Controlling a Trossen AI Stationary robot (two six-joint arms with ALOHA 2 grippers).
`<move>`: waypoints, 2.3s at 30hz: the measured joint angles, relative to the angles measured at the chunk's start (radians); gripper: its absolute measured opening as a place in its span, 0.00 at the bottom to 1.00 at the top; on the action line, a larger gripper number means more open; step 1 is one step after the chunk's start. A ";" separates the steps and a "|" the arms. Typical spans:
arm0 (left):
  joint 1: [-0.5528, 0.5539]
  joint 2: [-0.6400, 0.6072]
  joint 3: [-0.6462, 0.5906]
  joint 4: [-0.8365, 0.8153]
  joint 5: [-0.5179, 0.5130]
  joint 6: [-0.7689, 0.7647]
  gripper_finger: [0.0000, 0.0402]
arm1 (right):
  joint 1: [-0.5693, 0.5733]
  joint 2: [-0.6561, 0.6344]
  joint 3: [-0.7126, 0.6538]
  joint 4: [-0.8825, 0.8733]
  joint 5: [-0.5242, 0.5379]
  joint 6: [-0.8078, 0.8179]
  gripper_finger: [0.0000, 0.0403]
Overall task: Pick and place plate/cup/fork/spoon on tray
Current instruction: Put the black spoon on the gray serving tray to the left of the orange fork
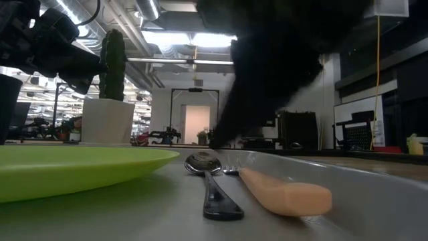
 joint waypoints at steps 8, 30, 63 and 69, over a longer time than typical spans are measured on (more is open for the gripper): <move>0.000 0.000 0.000 0.000 0.000 0.000 0.25 | 0.026 0.005 0.063 -0.010 0.058 -0.084 0.12; 0.000 0.000 0.000 0.000 0.000 0.000 0.25 | -0.033 0.020 0.052 -0.072 0.060 -0.178 0.12; 0.000 0.000 0.000 0.000 0.000 0.000 0.25 | -0.190 0.080 0.178 -0.112 0.060 -0.377 0.12; 0.000 0.000 0.000 0.000 0.000 0.000 0.25 | -0.189 0.080 0.174 -0.131 0.058 -0.336 0.12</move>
